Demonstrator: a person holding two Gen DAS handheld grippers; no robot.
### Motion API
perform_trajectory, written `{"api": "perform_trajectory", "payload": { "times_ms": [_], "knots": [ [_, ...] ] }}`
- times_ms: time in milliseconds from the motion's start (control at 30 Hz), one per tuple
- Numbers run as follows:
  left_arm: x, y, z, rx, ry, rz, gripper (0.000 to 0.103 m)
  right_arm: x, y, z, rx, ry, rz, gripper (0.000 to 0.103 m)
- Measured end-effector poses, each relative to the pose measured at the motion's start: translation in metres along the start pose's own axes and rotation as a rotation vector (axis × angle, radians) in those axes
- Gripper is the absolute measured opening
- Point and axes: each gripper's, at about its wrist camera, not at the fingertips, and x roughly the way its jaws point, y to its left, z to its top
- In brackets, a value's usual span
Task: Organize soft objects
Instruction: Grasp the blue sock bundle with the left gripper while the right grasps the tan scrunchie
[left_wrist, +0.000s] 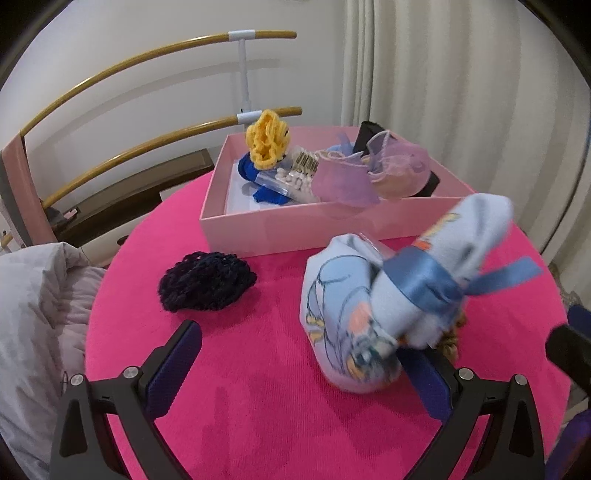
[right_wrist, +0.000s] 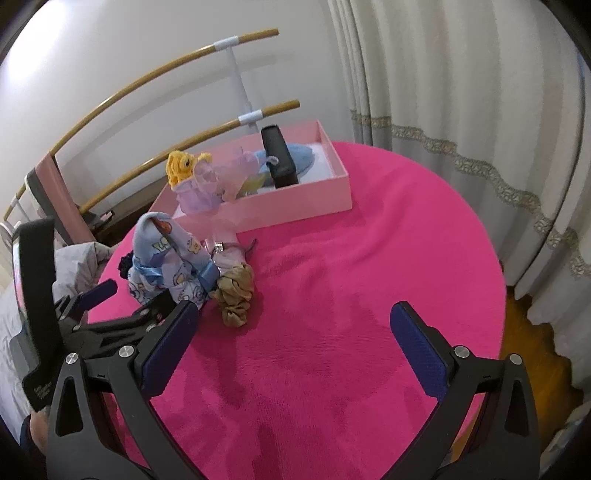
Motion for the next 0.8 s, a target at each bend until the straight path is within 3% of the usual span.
{"api": "perform_trajectory", "payload": {
  "times_ms": [133,200,367,433,633,800],
  "knots": [
    [0.015,0.006,0.005,-0.028,-0.004,-0.049,0.102,0.007,-0.001,0.0,0.002,0.013,-0.001,0.103],
    [0.02,0.008,0.006,-0.028,0.0,-0.076,0.096,0.01,-0.002,-0.001,0.005,0.019,-0.002,0.103],
    [0.023,0.009,0.007,-0.022,0.009,-0.175,0.047,0.017,-0.001,-0.003,0.005,0.038,0.005,0.103],
    [0.022,0.007,0.008,0.0,0.008,-0.185,0.04,0.019,0.0,-0.004,0.003,0.042,0.008,0.103],
    [0.023,0.013,0.008,0.0,0.018,-0.22,0.028,0.016,0.002,-0.006,-0.006,0.048,0.006,0.103],
    [0.004,0.022,0.004,-0.01,0.001,-0.182,0.026,0.025,0.008,0.0,-0.026,0.059,0.008,0.103]
  ]
}}
